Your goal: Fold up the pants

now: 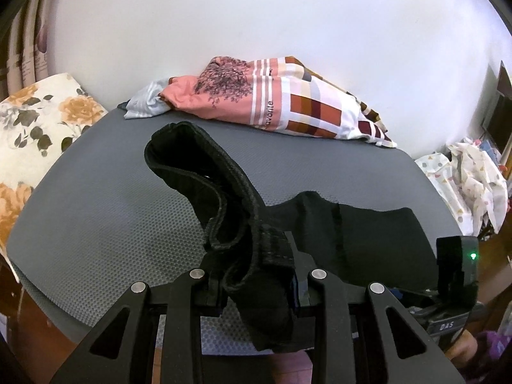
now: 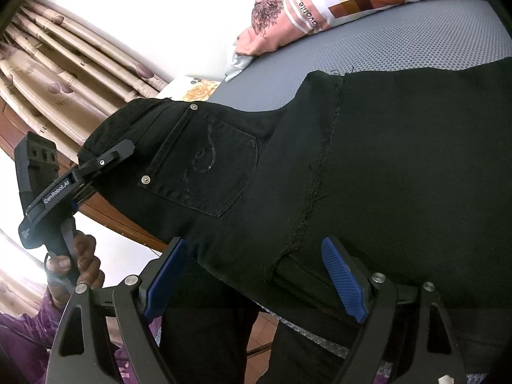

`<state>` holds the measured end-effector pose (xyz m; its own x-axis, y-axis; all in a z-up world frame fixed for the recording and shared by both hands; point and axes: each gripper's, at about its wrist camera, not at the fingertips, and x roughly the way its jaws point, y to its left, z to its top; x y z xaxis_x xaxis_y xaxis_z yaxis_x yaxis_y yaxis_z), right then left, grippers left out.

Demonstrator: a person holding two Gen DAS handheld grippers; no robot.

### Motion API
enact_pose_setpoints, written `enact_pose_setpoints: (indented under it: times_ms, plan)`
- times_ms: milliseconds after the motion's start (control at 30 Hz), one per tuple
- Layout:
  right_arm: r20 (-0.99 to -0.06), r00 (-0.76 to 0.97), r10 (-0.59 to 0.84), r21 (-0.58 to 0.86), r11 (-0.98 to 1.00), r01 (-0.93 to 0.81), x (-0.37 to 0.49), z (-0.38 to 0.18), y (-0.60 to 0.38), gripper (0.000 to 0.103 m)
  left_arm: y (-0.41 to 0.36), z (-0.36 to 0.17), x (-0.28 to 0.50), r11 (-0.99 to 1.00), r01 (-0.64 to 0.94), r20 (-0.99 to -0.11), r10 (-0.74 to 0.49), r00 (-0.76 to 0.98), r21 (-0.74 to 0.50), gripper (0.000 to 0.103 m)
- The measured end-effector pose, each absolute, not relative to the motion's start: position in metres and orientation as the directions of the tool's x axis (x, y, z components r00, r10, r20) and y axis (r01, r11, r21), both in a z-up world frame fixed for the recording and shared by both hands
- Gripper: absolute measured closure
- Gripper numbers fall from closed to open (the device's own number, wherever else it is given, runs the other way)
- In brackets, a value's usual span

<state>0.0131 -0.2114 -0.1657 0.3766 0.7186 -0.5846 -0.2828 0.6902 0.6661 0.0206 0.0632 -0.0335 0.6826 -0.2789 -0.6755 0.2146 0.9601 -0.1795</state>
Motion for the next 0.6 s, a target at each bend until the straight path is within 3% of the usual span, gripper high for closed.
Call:
enact_pose_setpoints:
  times_ms: [600]
  plan:
    - [-0.540, 0.377, 0.752, 0.720, 0.645, -0.256, 0.015, -0.167, -0.230, 0.020, 0.031, -0.016, 0.014, 0.939, 0.284, -0.649, -0.340, 0.680, -0.194, 0.074]
